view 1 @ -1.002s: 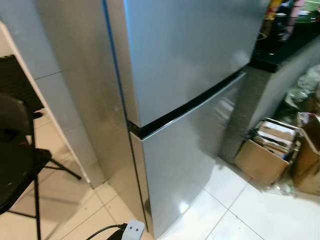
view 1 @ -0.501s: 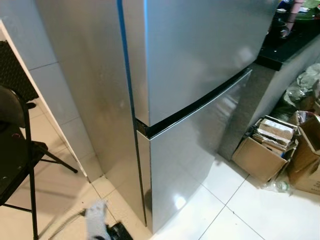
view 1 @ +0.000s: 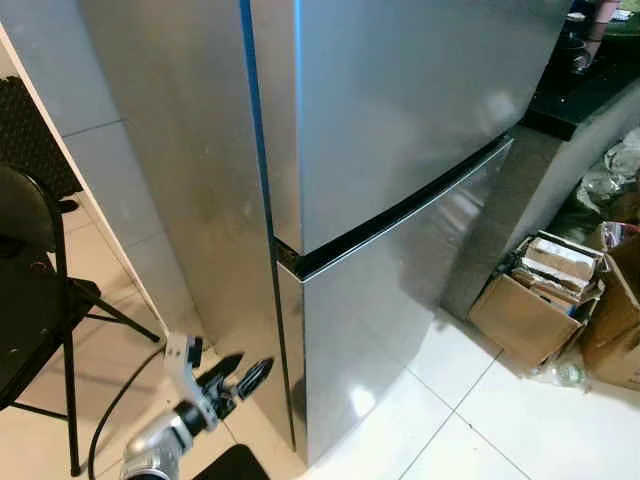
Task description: Restocking fridge
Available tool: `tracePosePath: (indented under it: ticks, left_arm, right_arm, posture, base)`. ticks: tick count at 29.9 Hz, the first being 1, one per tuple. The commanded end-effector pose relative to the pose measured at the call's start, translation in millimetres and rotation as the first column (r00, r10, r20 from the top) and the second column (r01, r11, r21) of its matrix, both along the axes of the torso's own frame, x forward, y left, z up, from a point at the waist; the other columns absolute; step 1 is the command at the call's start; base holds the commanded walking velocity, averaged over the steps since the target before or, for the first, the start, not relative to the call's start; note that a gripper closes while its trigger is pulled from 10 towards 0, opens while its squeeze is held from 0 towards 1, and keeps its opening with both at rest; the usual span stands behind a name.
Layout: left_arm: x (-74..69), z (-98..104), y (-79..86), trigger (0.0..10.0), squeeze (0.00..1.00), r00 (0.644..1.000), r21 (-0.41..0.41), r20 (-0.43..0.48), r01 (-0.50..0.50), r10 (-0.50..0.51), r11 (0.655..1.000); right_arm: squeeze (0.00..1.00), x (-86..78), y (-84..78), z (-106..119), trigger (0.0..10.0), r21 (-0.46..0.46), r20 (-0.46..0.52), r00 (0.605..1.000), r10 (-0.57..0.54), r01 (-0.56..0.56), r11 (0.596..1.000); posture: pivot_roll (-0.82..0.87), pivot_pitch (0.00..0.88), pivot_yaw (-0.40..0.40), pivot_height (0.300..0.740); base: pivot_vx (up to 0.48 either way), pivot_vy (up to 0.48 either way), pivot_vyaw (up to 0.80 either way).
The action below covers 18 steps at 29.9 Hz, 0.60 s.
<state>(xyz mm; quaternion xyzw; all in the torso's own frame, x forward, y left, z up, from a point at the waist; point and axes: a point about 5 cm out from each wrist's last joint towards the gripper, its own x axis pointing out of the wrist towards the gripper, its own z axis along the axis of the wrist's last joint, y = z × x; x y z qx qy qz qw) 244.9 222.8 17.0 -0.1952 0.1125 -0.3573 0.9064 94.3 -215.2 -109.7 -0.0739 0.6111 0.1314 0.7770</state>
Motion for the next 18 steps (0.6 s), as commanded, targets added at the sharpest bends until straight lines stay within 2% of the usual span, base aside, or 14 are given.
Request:
tracePosePath:
  ticks: [1,3,4,7,9,11,12,14,15,16,18]
  left_arm:
    - [-4.3,2,-11.2,10.0,1.0,0.988,0.018,0.012,0.156,-0.156,0.988]
    - [-4.3,2,-11.2,10.0,1.0,0.988,0.018,0.012,0.156,-0.156,0.988]
    - [-4.5,4,-14.8,10.0,1.0,0.98,0.029,0.023,0.198,-0.199,0.98]
    - [-4.0,5,-16.9,10.0,1.0,0.973,0.041,0.035,0.228,-0.229,0.973]
    - [4.9,11,-23.4,10.0,1.0,0.968,0.108,0.075,0.231,-0.239,0.967]
    - [4.9,11,-23.4,10.0,1.0,0.968,0.108,0.075,0.231,-0.239,0.967]
    - [11.5,14,-26.9,10.0,0.5,0.97,0.145,0.101,0.204,-0.22,0.968]
    - [11.5,14,-26.9,10.0,0.5,0.97,0.145,0.101,0.204,-0.22,0.968]
    - [16.6,17,-30.6,10.0,0.0,0.97,0.178,0.124,0.186,-0.209,0.966]
    - [16.6,17,-30.6,10.0,0.0,0.97,0.178,0.124,0.186,-0.209,0.966]
    - [24.1,21,-39.8,10.0,0.0,0.967,0.258,0.153,0.162,-0.206,0.953]
  right_arm:
    - [0.0,-3.0,-1.7,0,10.0,-0.002,-0.013,1.0,-0.011,0.011,1.0]
    - [0.0,-3.0,-1.7,0,10.0,-0.002,-0.013,1.0,-0.011,0.011,1.0]
    - [0.0,-2.9,-1.7,0,10.0,-0.002,-0.012,1.0,-0.012,0.012,1.0]
    - [0.0,-2.9,-1.8,0,10.0,-0.003,-0.012,1.0,-0.013,0.013,1.0]
    - [0.0,-3.3,-2.1,0,10.0,-0.006,-0.014,1.0,-0.01,0.01,1.0]
    - [0.0,-3.3,-2.1,0,10.0,-0.006,-0.014,1.0,-0.01,0.01,1.0]
    - [0.0,-3.4,-2.0,0,10.0,-0.006,-0.014,1.0,-0.009,0.009,1.0]
    - [0.0,-3.4,-2.0,0,10.0,-0.006,-0.014,1.0,-0.009,0.009,1.0]
    - [0.0,-3.4,-1.8,-1,10.0,-0.005,-0.013,1.0,-0.009,0.009,1.0]
    - [0.0,-3.4,-1.8,-1,10.0,-0.005,-0.013,1.0,-0.009,0.009,1.0]
    - [0.0,-3.2,-1.3,-1,10.0,-0.004,-0.01,1.0,-0.012,0.012,1.0]
  posture:
    - [0.01,0.0,-0.067,0.74]
    - [0.01,0.0,-0.067,0.74]
    - [0.0,0.0,-0.065,0.74]
    - [0.0,0.0,-0.065,0.74]
    - [0.01,0.0,-0.066,0.74]
    - [0.01,0.0,-0.066,0.74]
    - [0.01,0.0,-0.066,0.74]
    - [0.01,0.0,-0.066,0.74]
    - [0.01,0.0,-0.066,0.74]
    - [0.01,0.0,-0.066,0.74]
    - [0.01,0.0,-0.066,0.74]
  base:
    - [0.0,0.0,0.0]
    - [0.0,0.0,0.0]
    - [0.0,0.0,0.0]
    - [0.0,0.0,0.0]
    - [0.0,0.0,0.0]
    - [0.0,0.0,0.0]
    - [0.0,0.0,0.0]
    - [0.0,0.0,0.0]
    - [0.0,0.0,0.0]
    - [0.0,0.0,0.0]
    - [0.0,0.0,0.0]
